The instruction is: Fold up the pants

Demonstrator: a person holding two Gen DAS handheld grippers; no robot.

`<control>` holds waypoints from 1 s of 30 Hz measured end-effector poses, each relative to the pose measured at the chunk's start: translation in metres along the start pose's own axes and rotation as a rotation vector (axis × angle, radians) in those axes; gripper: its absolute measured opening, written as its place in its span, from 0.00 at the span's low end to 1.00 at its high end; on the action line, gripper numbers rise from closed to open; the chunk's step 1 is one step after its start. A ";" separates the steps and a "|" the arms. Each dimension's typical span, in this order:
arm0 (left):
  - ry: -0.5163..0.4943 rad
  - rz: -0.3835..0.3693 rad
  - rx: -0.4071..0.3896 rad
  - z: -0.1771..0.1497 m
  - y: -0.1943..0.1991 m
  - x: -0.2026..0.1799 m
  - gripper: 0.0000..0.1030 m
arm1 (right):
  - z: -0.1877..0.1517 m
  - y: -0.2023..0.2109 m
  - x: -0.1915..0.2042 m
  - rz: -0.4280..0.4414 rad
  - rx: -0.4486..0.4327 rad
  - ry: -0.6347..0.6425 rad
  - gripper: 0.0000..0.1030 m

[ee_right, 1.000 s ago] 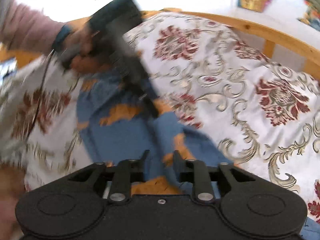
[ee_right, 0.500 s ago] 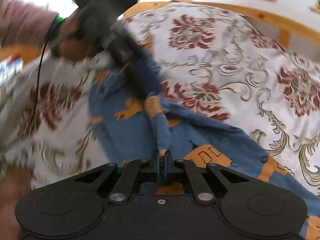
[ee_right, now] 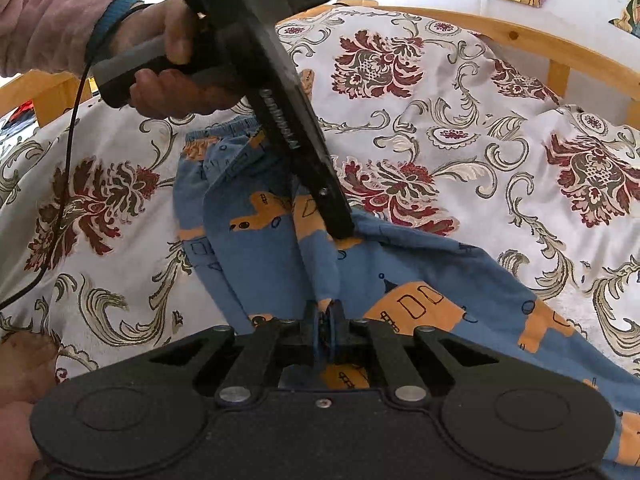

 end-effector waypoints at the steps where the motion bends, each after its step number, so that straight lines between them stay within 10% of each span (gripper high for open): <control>1: 0.009 0.005 -0.004 0.002 0.001 0.000 0.07 | 0.001 0.002 0.000 -0.004 -0.009 0.003 0.07; 14: -0.042 0.160 -0.140 0.060 0.010 0.028 0.05 | 0.035 -0.018 -0.068 -0.259 -0.046 -0.042 0.07; 17: 0.007 0.155 -0.108 0.062 -0.011 0.046 0.05 | 0.030 -0.023 -0.087 -0.331 -0.037 -0.124 0.25; 30: 0.068 0.100 -0.093 0.060 -0.024 0.058 0.05 | 0.019 -0.015 0.034 -0.015 -0.036 0.134 0.27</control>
Point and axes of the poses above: each gripper's, at about its wrist camera, not at the fingertips, and y roughly against the way its jaws point, x to its left, z to its top, the point moved 6 cm from there along -y, roughly the way its jaws point
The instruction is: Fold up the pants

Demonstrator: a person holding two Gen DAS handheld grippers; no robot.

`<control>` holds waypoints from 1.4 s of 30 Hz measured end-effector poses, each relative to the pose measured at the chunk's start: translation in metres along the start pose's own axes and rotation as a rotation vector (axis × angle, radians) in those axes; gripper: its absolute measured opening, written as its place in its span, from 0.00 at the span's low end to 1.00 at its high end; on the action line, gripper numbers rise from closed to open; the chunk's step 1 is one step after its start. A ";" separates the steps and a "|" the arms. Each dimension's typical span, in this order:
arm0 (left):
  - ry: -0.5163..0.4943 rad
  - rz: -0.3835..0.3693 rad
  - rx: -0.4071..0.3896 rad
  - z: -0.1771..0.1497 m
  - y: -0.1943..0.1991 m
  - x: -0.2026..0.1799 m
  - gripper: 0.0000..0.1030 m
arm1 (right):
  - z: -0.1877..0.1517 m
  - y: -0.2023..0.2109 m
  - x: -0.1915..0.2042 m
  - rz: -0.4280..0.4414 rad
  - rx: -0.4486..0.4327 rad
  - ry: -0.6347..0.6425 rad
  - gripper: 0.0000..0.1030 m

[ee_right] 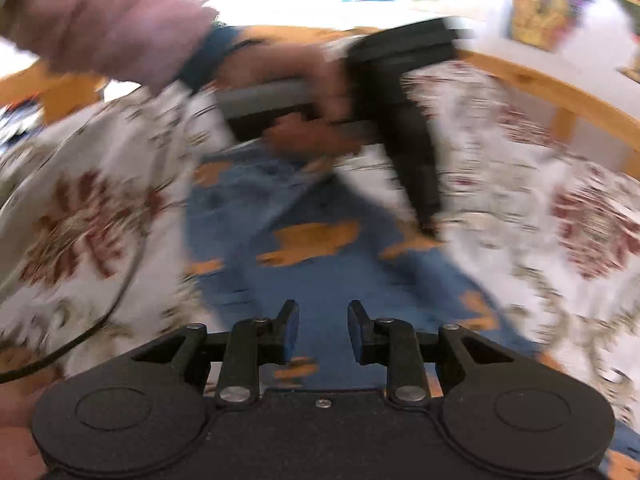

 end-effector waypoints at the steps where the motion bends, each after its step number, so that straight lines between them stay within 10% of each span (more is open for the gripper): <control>1: -0.002 0.002 0.000 0.000 0.000 -0.001 0.05 | 0.000 -0.005 0.004 -0.003 0.013 0.011 0.27; 9: 0.000 0.005 0.003 0.001 0.000 -0.001 0.05 | 0.003 -0.026 0.013 -0.006 0.037 0.079 0.26; 15: -0.002 0.004 0.003 0.001 0.000 -0.001 0.05 | 0.002 -0.027 0.016 0.007 0.036 0.067 0.00; 37: 0.004 0.025 -0.013 0.000 0.001 0.000 0.05 | -0.006 -0.005 0.037 0.203 0.080 -0.003 0.00; 42: -0.014 0.011 -0.024 -0.002 0.003 0.000 0.06 | -0.002 0.012 0.017 0.166 0.022 -0.093 0.26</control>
Point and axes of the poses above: each gripper's, at about its wrist camera, not at the fingertips, and y roughly against the way its jaws point, x to its left, z to its top, the point moved 6 cm from there along -y, roughly the way its jaws point
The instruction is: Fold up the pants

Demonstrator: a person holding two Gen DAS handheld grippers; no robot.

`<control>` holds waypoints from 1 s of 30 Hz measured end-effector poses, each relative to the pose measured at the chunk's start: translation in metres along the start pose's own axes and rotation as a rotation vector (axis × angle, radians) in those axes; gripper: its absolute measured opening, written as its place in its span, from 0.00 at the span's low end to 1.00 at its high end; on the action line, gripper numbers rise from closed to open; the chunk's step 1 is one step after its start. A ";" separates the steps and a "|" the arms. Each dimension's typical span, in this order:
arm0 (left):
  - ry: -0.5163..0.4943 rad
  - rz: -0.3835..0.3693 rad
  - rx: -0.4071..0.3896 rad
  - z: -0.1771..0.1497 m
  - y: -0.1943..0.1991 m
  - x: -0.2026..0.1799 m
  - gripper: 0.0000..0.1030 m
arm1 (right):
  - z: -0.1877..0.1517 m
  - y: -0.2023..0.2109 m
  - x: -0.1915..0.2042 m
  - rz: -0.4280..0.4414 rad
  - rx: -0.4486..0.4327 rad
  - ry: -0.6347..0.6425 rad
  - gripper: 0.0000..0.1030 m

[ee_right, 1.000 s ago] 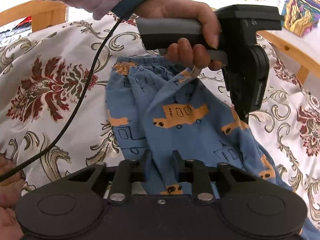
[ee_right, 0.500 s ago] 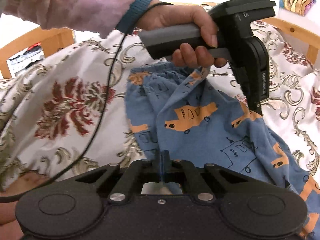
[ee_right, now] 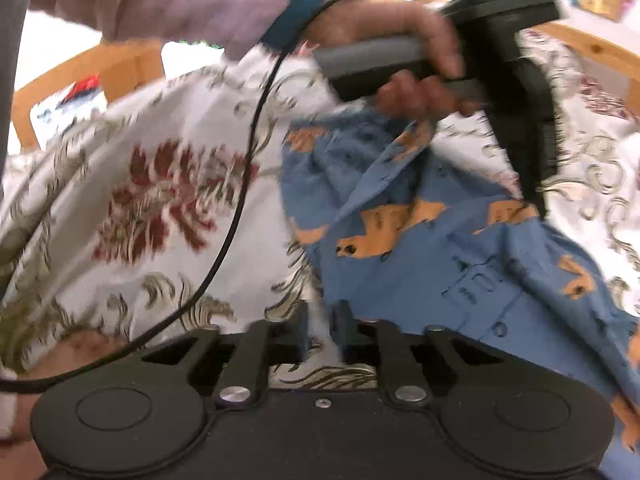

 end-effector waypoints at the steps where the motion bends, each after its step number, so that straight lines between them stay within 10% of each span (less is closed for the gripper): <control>1: -0.003 -0.002 -0.013 -0.001 0.004 0.000 0.08 | 0.001 0.009 -0.008 -0.026 -0.018 -0.013 0.30; 7: -0.121 -0.036 -0.150 0.000 0.037 -0.012 0.49 | -0.010 0.067 -0.083 -0.284 -0.008 -0.039 0.39; 18: -0.611 -0.210 -0.074 -0.014 0.013 -0.121 0.47 | -0.053 0.092 -0.182 -0.342 0.200 -0.070 0.39; 30: -0.591 -0.303 0.062 -0.017 0.008 -0.108 0.42 | -0.051 0.093 -0.201 -0.310 0.171 -0.178 0.11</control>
Point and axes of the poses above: each gripper's, at about its wrist camera, not at the fingertips, and y roughly against the way its jaws point, x to its left, z to its top, the point moved 6 cm from there along -y, roughly the way its jaws point
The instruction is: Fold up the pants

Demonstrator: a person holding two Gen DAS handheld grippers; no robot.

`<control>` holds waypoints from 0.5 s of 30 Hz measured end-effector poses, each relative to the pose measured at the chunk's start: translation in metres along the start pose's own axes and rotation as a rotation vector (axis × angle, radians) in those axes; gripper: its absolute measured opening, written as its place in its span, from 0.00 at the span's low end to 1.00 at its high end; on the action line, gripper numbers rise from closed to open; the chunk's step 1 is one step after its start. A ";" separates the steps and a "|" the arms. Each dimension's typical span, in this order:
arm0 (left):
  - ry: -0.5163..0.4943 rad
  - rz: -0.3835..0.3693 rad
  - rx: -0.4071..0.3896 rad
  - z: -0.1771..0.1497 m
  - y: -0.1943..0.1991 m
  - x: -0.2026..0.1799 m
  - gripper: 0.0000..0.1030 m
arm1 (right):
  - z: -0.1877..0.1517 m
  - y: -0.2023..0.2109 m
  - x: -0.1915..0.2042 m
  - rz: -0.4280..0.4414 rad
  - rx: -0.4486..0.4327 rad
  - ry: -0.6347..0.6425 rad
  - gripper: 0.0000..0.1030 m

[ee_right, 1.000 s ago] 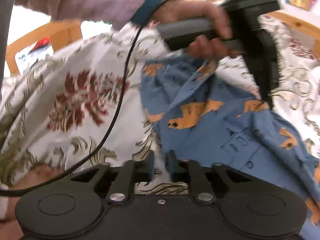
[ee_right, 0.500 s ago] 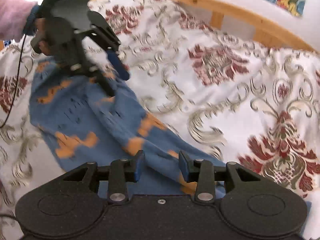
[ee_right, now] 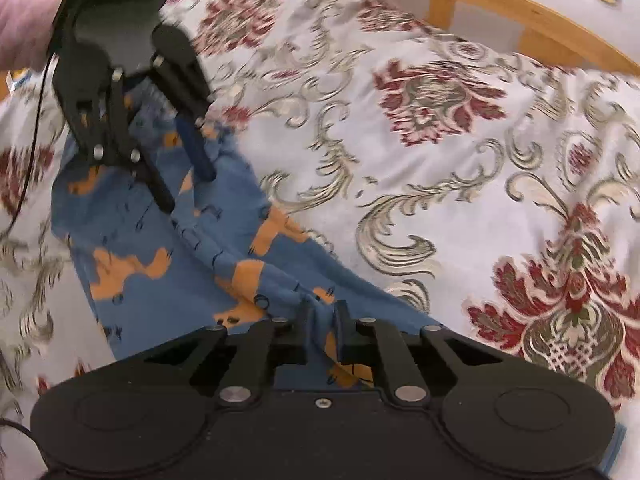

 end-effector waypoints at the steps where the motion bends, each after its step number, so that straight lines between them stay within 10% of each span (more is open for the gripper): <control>1: 0.008 0.013 -0.001 -0.001 -0.001 0.003 0.41 | 0.000 0.001 -0.003 -0.001 -0.006 -0.017 0.11; 8: -0.001 0.077 0.020 0.000 -0.012 0.006 0.10 | -0.004 0.004 -0.005 -0.017 -0.017 -0.024 0.02; 15: 0.053 0.170 -0.068 0.001 0.001 0.011 0.02 | 0.003 0.011 -0.007 -0.086 -0.082 -0.024 0.00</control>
Point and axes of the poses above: each gripper's, at about its wrist camera, not at the fingertips, and y roughly against the way its jaws point, x to its left, z to its top, the point moved 6 cm from there along -y, roughly the way its jaws point
